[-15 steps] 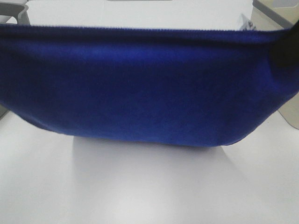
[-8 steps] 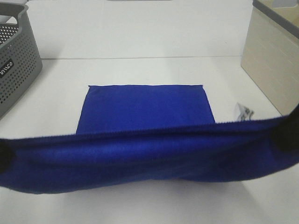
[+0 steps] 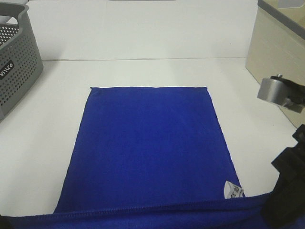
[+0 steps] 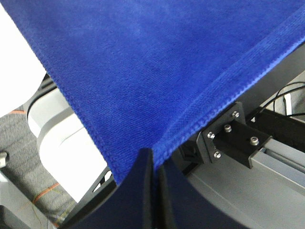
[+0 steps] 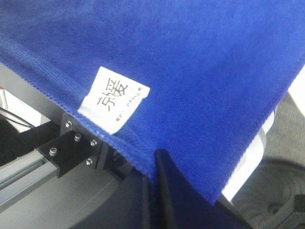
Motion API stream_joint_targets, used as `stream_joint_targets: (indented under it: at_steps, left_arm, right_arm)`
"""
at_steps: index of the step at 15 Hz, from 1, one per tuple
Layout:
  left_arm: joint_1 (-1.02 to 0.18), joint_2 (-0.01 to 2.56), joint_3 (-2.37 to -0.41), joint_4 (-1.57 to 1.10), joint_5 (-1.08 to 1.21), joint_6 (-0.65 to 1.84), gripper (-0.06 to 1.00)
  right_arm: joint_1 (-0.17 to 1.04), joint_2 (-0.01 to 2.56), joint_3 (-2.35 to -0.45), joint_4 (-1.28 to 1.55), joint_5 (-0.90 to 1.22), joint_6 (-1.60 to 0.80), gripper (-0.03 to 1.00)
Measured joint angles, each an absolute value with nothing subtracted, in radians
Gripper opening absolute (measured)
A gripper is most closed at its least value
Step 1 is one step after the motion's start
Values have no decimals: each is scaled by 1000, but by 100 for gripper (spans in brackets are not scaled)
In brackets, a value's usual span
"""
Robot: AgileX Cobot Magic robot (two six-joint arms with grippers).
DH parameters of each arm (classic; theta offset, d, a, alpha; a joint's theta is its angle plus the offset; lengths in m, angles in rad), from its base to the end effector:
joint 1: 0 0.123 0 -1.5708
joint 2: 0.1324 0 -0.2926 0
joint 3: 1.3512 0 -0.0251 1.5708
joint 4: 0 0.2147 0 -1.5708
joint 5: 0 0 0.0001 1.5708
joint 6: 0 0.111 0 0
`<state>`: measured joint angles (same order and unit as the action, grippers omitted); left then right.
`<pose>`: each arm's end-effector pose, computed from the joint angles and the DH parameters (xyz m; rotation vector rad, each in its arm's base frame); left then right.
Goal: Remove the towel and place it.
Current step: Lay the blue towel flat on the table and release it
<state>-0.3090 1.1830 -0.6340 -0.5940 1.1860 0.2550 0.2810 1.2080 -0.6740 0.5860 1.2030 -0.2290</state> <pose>0.1051 -0.0940 0.2380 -0.4598 -2.9074 0.8122 0.1150 0.0928 0.2427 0.3990 -2.9164 -0.8070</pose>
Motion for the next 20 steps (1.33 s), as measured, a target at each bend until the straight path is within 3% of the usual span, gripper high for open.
stream_joint_targets:
  at_steps: [9, 17, 20]
  left_arm:
    - [-308, 1597, -642, -605, 1177, 350, 0]
    - [-309, 1892, -802, -552, 1185, 412, 0]
    - [-391, 1983, -842, -520, 1197, 423, 0]
  right_arm:
    - [281, 1668, -675, 595, 1198, -367, 2]
    - [275, 1914, -677, 628, 1177, -441, 2]
    - [274, 1945, -677, 615, 1174, -442, 2]
